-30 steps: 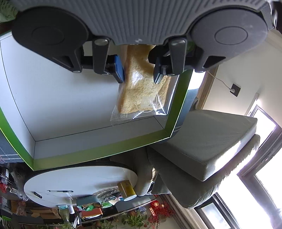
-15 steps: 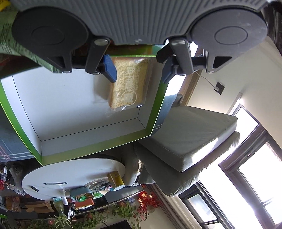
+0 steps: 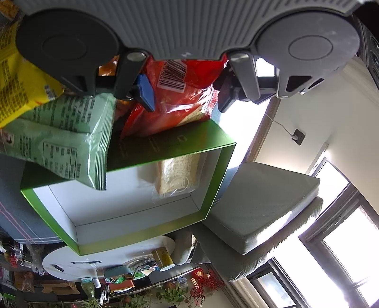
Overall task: Organize snacks
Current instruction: 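Move the right gripper back to the red chip bag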
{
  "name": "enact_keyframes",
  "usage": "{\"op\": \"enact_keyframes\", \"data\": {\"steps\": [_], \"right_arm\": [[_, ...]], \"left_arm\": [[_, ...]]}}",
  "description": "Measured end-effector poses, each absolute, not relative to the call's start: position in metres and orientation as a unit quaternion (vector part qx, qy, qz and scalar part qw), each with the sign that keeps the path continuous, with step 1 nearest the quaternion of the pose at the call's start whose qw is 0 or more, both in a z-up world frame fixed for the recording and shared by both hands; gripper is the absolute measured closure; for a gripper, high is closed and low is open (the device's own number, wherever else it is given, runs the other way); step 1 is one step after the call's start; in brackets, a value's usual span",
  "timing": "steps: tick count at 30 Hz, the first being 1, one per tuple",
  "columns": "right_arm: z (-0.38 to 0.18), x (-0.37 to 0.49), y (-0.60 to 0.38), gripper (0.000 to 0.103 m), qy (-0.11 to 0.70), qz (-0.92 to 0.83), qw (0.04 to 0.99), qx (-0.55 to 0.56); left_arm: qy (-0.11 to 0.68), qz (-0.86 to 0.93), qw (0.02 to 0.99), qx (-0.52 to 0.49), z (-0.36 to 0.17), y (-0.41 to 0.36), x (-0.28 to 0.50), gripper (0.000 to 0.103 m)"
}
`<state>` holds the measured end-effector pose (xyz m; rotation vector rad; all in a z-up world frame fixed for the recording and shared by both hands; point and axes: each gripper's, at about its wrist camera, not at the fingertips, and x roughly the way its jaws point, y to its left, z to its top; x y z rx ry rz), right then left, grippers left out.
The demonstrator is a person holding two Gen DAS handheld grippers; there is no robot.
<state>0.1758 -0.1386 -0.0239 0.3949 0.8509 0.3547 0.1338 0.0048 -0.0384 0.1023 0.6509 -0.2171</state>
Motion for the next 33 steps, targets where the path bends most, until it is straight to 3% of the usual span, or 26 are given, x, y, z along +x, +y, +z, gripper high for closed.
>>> {"op": "enact_keyframes", "data": {"steps": [6,12,18,21,25,33], "right_arm": [[-0.034,0.141,-0.128,0.027,0.416,0.200,0.864,0.202],[-0.046,0.114,-0.117,0.027,0.434,0.225,0.843,0.222],[-0.019,0.107,-0.131,0.027,0.374,0.193,0.881,0.216],[-0.017,0.117,-0.133,0.032,0.367,0.174,0.888,0.218],[-0.037,0.131,-0.133,0.048,0.398,0.157,0.872,0.239],[-0.064,0.116,-0.143,0.048,0.414,0.163,0.856,0.263]], "left_arm": [[0.338,-0.080,0.938,-0.010,-0.045,0.043,0.112,0.043],[0.340,-0.094,0.936,0.007,-0.044,0.055,0.082,0.043],[0.324,-0.094,0.940,-0.055,-0.026,0.072,0.079,0.043],[0.316,-0.090,0.943,-0.057,-0.021,0.070,0.078,0.043],[0.322,-0.091,0.941,-0.061,-0.023,0.065,0.082,0.043],[0.338,-0.089,0.935,-0.065,-0.034,0.065,0.087,0.043]]}}
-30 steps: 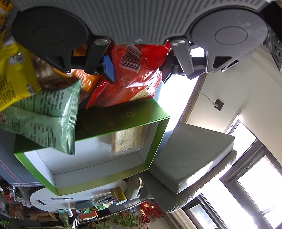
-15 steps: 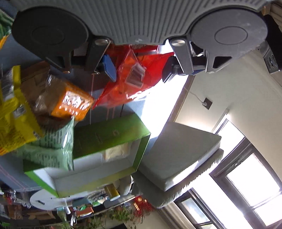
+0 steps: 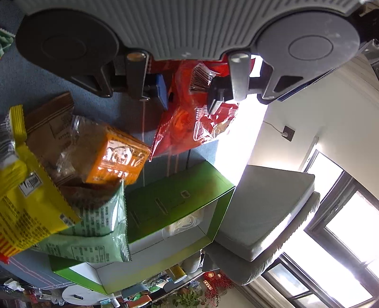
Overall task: Organize snacks
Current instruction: 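Move the right gripper back to the red chip bag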
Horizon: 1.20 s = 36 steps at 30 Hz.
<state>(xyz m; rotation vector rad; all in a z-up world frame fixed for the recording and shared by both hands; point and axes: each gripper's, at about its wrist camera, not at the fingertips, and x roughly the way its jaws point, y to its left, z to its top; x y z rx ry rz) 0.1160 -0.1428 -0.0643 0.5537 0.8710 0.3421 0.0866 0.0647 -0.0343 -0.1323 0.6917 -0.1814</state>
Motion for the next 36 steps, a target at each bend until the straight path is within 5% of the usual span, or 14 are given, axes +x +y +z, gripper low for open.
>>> {"op": "enact_keyframes", "data": {"steps": [10,20,36], "right_arm": [[-0.072,0.104,-0.141,0.039,0.427,0.175,0.847,0.265],[-0.071,0.101,-0.141,0.039,0.410,0.178,0.864,0.230],[-0.065,0.110,-0.146,0.033,0.415,0.166,0.849,0.281]], "left_arm": [[0.348,-0.104,0.931,-0.044,-0.038,0.052,0.085,0.042],[0.348,-0.116,0.930,-0.030,-0.054,0.051,0.090,0.015],[0.378,-0.111,0.916,-0.075,-0.061,0.061,0.093,0.016]]}}
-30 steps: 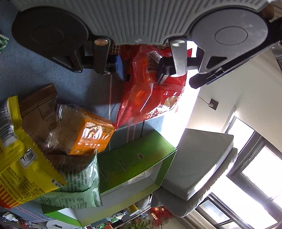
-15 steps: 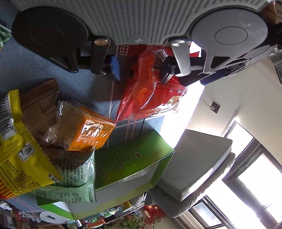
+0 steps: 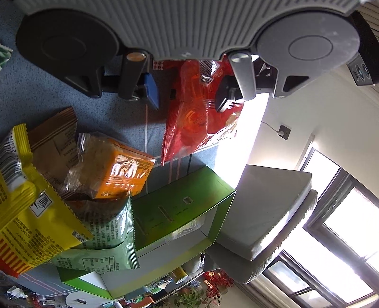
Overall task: Organize snacks
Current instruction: 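Move the right gripper back to the red chip bag, then grasp the red chip bag with the right gripper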
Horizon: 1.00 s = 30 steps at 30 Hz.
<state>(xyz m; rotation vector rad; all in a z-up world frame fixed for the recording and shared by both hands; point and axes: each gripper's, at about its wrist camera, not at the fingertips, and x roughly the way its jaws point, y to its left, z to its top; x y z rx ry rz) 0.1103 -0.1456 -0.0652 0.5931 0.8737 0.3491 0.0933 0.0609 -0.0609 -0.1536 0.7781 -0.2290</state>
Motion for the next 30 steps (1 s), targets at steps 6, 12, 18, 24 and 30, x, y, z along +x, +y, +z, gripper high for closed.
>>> {"op": "enact_keyframes", "data": {"steps": [6,12,18,24,30], "right_arm": [[-0.067,0.116,-0.137,0.029,0.426,0.169,0.844,0.278],[-0.068,0.120,-0.135,0.024,0.421,0.177,0.856,0.243],[-0.065,0.118,-0.130,0.019,0.409,0.165,0.882,0.166],[-0.068,0.119,-0.132,0.021,0.418,0.173,0.866,0.211],[-0.070,0.125,-0.123,0.021,0.427,0.207,0.852,0.222]], "left_arm": [[0.369,-0.133,0.912,-0.119,-0.047,0.074,0.090,0.020],[0.391,-0.136,0.906,-0.091,-0.063,0.064,0.095,0.018],[0.400,-0.138,0.902,-0.087,-0.066,0.057,0.097,0.015],[0.395,-0.146,0.903,-0.089,-0.068,0.057,0.101,0.018],[0.381,-0.195,0.901,-0.067,-0.070,0.037,0.096,0.028]]}}
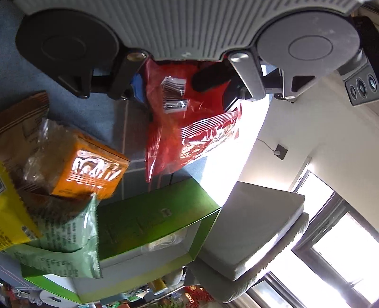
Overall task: Organize snacks
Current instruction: 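Grasp the red chip bag with the right gripper, then carry the red chip bag into the green box and release it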
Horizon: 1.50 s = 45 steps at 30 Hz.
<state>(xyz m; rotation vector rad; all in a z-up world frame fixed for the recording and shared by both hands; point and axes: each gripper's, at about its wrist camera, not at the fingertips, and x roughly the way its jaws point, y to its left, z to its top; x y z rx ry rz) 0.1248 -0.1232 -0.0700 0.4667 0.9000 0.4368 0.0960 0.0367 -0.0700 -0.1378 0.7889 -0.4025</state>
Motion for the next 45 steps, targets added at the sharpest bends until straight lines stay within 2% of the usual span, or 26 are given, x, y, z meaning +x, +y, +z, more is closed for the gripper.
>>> {"op": "enact_keyframes", "data": {"steps": [2,5,7,14,23,32,45], "right_arm": [[-0.067,0.123,-0.121,0.023,0.426,0.202,0.855,0.217],[-0.062,0.120,-0.125,0.031,0.420,0.209,0.853,0.230],[-0.056,0.117,-0.127,0.033,0.413,0.214,0.853,0.236],[-0.011,0.109,-0.135,0.033,0.352,0.231,0.873,0.245],[0.025,0.161,-0.153,0.033,0.318,0.238,0.882,0.255],[0.018,0.234,-0.163,0.033,0.329,0.220,0.880,0.264],[-0.026,0.329,-0.171,0.033,0.373,0.173,0.860,0.304]], "left_arm": [[0.378,-0.198,0.903,-0.057,-0.069,0.032,0.094,0.029],[0.374,-0.209,0.900,-0.081,-0.062,0.037,0.091,0.036],[0.367,-0.220,0.898,-0.101,-0.052,0.041,0.089,0.036],[0.307,-0.231,0.921,-0.062,-0.001,0.028,0.084,0.036],[0.275,-0.232,0.932,-0.045,0.039,0.005,0.139,0.036],[0.301,-0.221,0.927,-0.021,0.036,-0.012,0.219,0.034],[0.346,-0.199,0.917,0.007,-0.006,-0.022,0.324,0.034]]}}
